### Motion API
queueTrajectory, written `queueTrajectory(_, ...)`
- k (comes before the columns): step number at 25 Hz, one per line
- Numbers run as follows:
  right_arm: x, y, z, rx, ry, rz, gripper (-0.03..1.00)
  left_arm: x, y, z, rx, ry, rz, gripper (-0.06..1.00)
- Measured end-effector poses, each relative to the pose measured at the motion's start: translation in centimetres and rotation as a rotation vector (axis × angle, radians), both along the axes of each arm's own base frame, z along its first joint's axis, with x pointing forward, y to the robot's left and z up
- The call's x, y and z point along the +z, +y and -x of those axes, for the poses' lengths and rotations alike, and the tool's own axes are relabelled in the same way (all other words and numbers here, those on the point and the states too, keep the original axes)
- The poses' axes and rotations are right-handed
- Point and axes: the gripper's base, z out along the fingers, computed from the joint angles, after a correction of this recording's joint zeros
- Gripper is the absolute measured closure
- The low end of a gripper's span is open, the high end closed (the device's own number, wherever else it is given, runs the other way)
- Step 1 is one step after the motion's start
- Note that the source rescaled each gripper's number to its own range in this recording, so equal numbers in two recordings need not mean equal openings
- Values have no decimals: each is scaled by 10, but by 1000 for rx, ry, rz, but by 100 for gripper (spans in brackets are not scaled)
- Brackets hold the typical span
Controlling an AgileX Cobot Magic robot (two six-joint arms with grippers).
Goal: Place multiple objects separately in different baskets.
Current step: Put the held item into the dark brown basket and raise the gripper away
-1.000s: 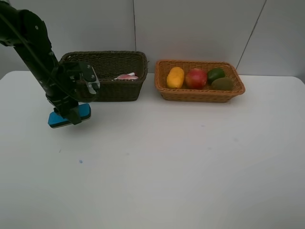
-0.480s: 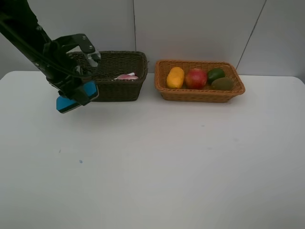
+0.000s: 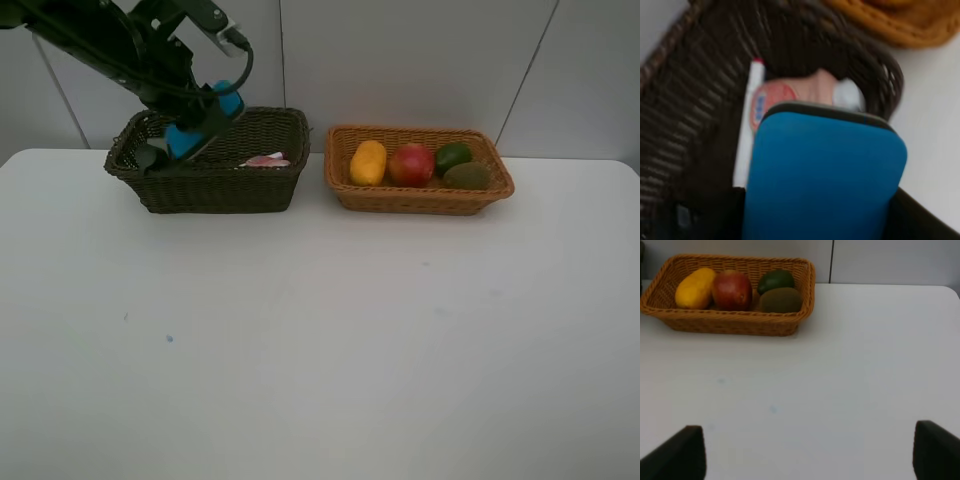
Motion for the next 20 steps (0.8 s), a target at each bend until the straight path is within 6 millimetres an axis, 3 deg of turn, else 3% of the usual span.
queueTrajectory(4, 0, 0, 0, 0, 0, 0, -3, 2, -7, -10, 42, -128, 13, 33)
queueTrajectory(14, 0, 0, 0, 0, 0, 0, -3, -48, -8, -39, 130, -193, -16, 33)
queueTrajectory(20, 0, 0, 0, 0, 0, 0, -3, -64, -10, -47, 180, -249, -10, 33)
